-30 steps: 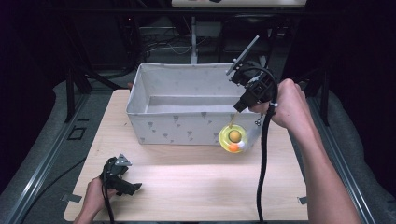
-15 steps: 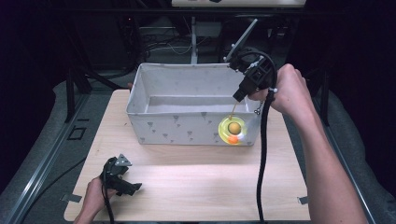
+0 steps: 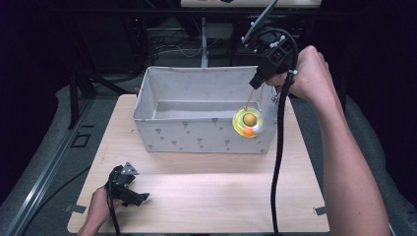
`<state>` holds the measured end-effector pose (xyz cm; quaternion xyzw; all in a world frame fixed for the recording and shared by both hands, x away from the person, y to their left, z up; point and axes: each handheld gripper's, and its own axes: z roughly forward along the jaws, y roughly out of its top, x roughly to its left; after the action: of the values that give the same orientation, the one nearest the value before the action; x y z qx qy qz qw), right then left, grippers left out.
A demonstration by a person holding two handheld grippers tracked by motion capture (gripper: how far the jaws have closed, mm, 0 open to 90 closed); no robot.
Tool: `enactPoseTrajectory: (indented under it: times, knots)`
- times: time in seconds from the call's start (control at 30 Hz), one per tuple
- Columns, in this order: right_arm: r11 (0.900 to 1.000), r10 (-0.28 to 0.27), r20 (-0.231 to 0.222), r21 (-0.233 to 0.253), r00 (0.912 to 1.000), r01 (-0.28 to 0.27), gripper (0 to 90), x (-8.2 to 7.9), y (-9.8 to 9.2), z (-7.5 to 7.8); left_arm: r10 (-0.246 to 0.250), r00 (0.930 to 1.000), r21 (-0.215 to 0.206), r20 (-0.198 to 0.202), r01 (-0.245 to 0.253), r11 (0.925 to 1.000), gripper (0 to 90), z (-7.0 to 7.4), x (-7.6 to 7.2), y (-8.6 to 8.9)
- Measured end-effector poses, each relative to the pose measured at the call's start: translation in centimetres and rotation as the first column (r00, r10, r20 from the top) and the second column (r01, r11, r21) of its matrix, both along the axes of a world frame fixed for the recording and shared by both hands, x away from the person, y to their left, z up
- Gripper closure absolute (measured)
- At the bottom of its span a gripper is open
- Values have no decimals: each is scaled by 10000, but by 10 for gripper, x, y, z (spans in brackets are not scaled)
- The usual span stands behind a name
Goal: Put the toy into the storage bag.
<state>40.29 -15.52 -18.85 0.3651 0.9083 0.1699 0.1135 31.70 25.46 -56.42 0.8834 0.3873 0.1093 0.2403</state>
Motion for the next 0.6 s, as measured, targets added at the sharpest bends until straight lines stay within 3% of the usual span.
enactPoseTrajectory:
  times: [0.4, 0.6]
  knots:
    - [9985, -541, 222, -10, 9983, 541, 883, 18, 0, 19, -54, 10000, 16, -20, 54, 10000, 1, 0, 1, -1]
    - [9975, -710, 262, -11, 9971, 710, 883, 27, 3, 20, -56, 10000, 32, 16, 56, 10000, 1, 1, 0, -1]
